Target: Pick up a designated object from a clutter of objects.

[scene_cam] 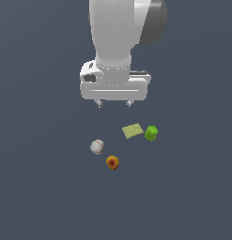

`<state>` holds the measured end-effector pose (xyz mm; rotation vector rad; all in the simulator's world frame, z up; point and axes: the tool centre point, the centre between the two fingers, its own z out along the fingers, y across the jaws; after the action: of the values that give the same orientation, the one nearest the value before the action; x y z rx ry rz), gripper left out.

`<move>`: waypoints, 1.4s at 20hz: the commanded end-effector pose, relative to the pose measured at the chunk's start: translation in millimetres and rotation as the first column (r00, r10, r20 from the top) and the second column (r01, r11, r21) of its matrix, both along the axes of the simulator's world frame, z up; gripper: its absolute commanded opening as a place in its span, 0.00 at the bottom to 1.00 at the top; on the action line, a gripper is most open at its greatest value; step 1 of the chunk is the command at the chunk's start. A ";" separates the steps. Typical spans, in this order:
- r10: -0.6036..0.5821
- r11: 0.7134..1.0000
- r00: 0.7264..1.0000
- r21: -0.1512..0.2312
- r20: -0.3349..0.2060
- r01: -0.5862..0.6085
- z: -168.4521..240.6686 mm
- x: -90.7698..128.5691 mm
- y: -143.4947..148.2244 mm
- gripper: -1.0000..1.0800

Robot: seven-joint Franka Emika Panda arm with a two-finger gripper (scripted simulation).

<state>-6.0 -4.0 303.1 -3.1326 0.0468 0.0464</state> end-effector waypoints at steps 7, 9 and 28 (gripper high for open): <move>0.008 1.000 1.000 -0.016 0.014 -0.007 8.3 2.8 -5.7 0.96; 0.010 1.000 1.000 -0.022 0.020 -0.010 11.3 3.9 -8.0 0.96; -0.019 1.000 1.000 -0.014 0.023 0.019 -37.9 20.5 -24.9 0.96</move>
<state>11.8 -25.3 275.6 -3.1479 0.0671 0.0100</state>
